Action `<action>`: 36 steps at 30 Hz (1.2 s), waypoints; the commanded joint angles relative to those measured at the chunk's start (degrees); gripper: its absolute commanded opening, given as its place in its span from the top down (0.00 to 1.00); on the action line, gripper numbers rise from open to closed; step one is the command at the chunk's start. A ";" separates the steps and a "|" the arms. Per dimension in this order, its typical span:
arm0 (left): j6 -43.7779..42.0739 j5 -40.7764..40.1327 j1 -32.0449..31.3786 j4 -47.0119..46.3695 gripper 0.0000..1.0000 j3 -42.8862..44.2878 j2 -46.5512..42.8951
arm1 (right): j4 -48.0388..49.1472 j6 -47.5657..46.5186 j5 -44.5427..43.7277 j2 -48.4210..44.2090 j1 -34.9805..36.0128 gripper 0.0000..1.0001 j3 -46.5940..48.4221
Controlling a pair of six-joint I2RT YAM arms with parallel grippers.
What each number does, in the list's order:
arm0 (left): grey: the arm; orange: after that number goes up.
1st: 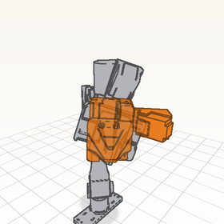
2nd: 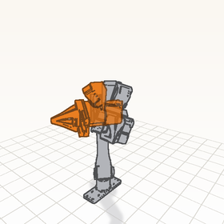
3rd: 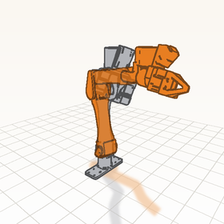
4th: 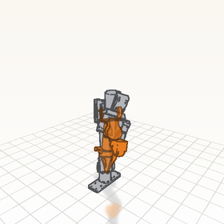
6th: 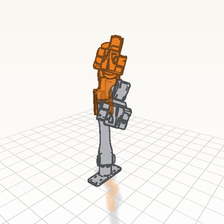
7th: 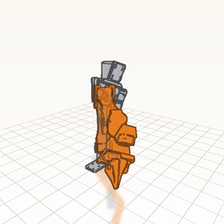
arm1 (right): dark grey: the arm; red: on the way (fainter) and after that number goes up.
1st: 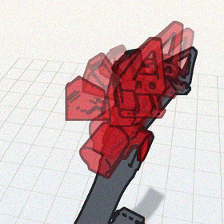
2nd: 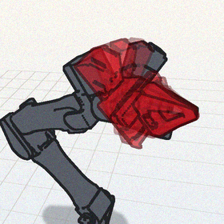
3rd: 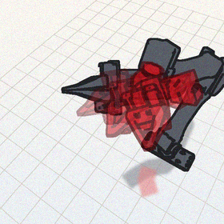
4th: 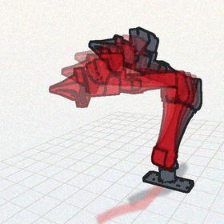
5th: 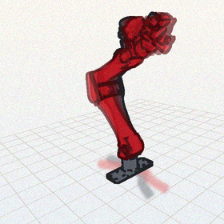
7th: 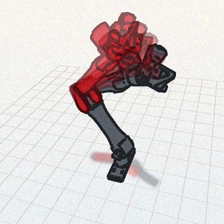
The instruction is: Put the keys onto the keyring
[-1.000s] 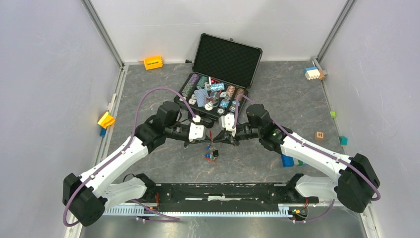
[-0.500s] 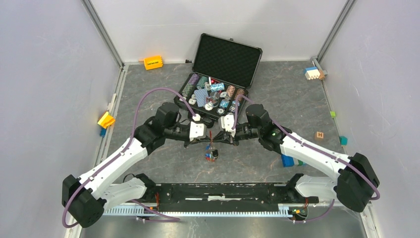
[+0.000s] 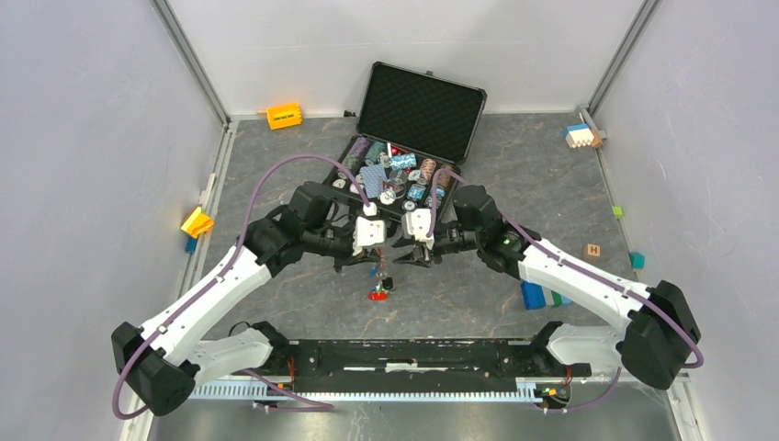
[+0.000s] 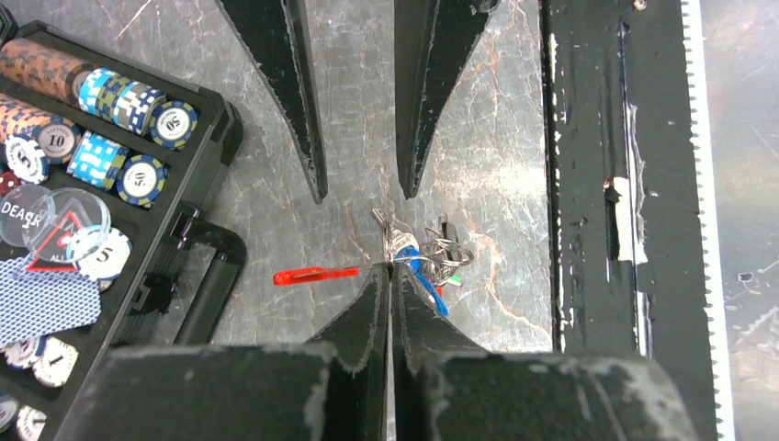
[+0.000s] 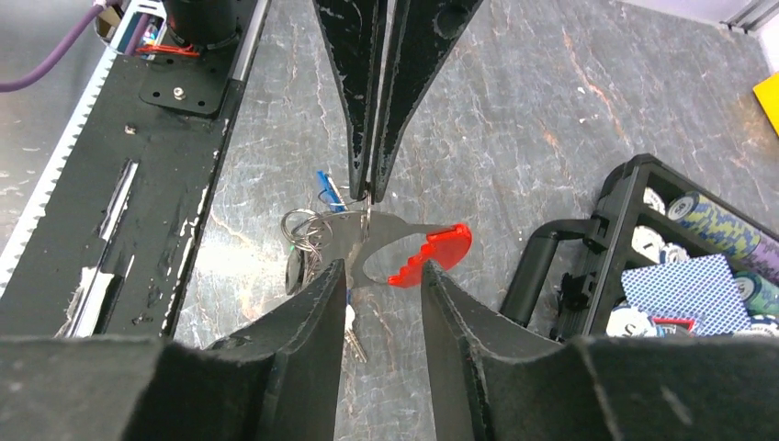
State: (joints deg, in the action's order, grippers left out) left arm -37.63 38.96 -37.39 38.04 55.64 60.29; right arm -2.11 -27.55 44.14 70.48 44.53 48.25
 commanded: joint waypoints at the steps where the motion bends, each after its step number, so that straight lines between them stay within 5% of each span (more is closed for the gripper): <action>1: -2.48 -3.56 -1.56 6.87 0.98 6.57 1.06 | 0.08 0.43 3.30 1.19 -0.15 0.59 3.68; 10: -1.98 -9.11 -4.72 15.61 0.98 14.96 4.14 | 5.13 4.74 11.72 3.84 -0.15 0.65 3.20; 23: -0.43 -18.32 -8.64 24.64 0.98 23.37 9.18 | 10.47 9.61 10.18 3.48 -0.25 0.60 1.59; 36: 3.46 -16.50 -9.89 25.81 0.98 23.30 9.54 | 22.49 20.37 11.14 4.07 -0.24 0.64 -2.24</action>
State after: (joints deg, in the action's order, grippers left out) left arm -37.45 21.06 -46.76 63.75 76.58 69.95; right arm 13.58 -11.86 54.04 74.72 44.21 47.44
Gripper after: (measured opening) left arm 0.036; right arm 0.356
